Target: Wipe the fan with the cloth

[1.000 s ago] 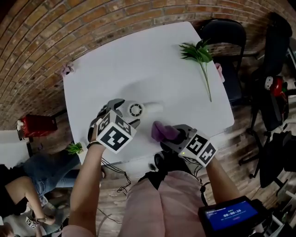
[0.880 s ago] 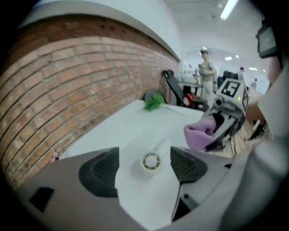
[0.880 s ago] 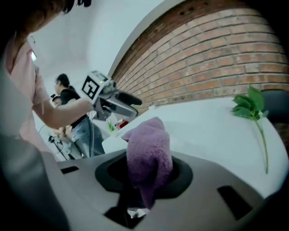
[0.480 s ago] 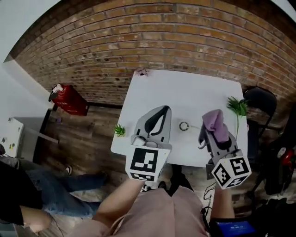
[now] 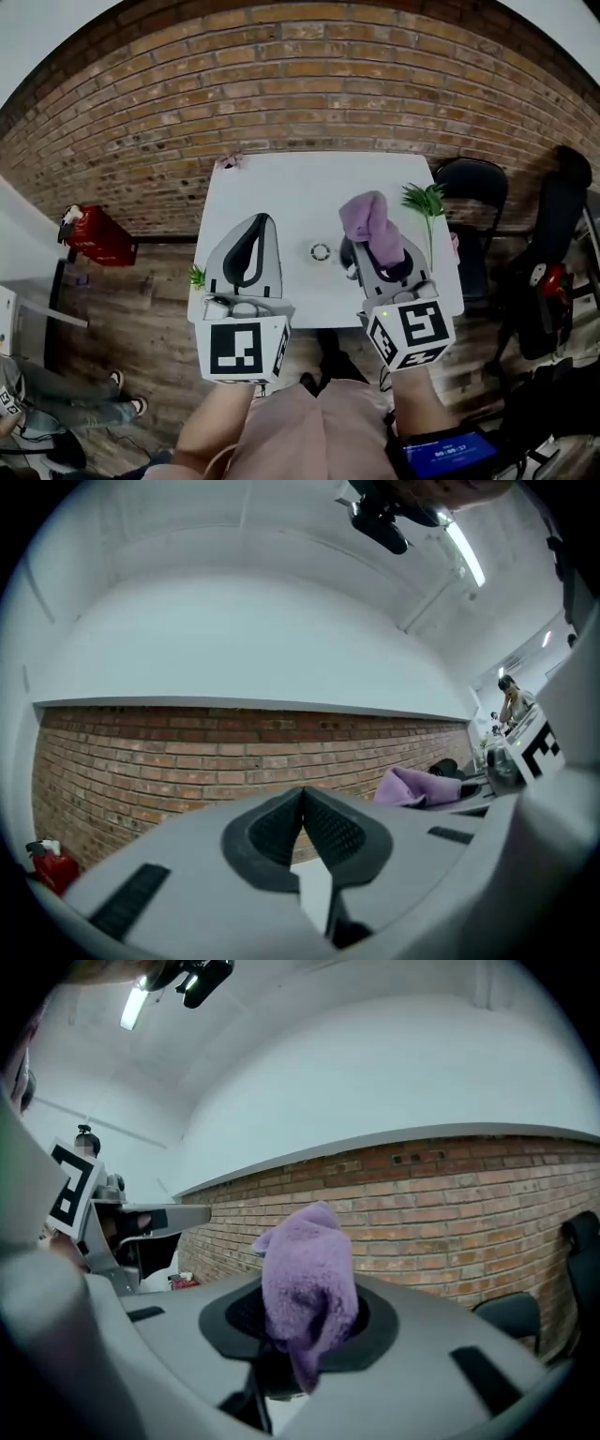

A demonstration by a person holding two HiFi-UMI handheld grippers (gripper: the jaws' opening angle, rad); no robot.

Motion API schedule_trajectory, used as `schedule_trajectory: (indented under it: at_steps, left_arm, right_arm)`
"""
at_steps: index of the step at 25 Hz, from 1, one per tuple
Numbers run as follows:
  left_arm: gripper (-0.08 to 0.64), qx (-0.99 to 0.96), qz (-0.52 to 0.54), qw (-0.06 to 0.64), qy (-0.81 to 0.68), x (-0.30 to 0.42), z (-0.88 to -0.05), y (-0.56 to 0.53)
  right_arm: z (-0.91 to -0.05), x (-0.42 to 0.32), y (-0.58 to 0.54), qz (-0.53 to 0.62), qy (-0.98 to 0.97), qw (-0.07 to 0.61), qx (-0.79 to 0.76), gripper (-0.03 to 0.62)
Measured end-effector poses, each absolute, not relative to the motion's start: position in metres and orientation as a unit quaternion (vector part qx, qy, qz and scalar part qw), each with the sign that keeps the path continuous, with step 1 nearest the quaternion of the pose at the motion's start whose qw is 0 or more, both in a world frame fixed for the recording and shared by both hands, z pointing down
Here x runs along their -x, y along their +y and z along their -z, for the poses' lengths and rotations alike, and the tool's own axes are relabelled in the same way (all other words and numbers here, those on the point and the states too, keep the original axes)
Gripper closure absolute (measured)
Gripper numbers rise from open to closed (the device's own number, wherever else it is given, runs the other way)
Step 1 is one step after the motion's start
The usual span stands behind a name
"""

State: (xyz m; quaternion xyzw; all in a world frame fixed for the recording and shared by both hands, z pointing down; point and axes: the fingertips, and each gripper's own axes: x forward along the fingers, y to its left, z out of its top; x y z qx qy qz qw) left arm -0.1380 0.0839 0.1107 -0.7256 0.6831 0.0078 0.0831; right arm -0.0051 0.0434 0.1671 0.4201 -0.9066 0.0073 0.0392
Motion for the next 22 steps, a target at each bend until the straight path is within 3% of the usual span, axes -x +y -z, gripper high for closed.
schedule_trajectory:
  at_steps: [22]
  left_arm:
    - [0.548,0.736,-0.002,0.081,0.673,0.115,-0.115,0.076]
  right_arm:
    - [-0.167,-0.007,0.04,-0.003,-0.905,0.038,-0.425,0.492]
